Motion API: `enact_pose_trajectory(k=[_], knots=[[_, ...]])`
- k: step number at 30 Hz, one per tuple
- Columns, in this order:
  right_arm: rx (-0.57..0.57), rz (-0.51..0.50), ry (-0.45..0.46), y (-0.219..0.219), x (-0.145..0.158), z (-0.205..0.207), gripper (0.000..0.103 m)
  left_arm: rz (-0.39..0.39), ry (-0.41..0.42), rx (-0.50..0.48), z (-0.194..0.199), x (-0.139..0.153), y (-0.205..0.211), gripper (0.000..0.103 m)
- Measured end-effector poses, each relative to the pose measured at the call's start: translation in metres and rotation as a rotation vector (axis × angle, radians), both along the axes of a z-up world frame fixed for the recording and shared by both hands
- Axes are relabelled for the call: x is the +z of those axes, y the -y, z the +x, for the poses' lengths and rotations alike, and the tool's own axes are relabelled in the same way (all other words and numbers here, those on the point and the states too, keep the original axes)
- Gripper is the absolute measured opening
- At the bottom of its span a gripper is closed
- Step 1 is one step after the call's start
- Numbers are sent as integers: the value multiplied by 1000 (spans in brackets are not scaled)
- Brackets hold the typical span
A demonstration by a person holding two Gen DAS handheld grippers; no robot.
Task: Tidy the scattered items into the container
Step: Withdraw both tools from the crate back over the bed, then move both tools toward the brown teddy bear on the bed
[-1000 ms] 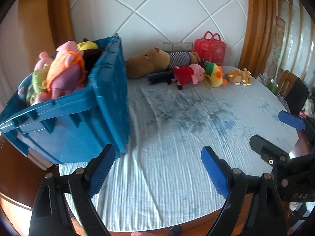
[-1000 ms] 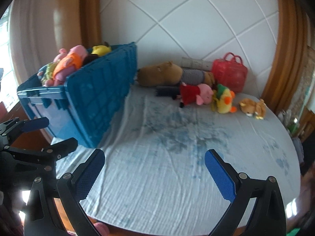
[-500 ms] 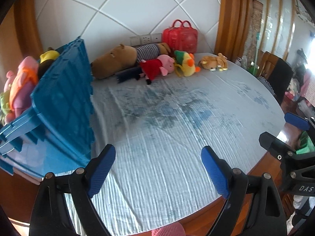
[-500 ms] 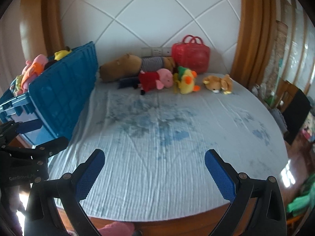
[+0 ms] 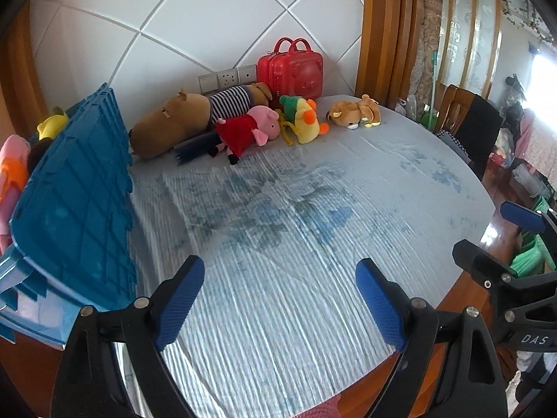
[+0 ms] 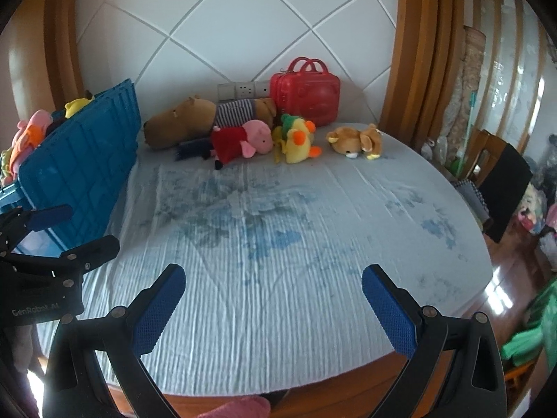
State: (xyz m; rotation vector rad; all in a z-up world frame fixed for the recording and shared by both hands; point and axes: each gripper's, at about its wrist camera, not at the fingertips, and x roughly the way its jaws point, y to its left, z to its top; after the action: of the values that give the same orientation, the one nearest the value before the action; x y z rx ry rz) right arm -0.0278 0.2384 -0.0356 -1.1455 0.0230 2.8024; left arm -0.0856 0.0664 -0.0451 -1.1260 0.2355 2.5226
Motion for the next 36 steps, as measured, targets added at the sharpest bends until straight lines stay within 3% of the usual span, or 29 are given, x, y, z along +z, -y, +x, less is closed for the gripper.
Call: enact_pose_trajectory(k=[15, 36], knots=[[-7, 0, 28, -37, -12, -36, 103, -17, 40, 0, -42, -17, -39, 89], [43, -12, 48, -117, -16, -124, 103, -35, 72, 46, -123, -24, -115, 89]])
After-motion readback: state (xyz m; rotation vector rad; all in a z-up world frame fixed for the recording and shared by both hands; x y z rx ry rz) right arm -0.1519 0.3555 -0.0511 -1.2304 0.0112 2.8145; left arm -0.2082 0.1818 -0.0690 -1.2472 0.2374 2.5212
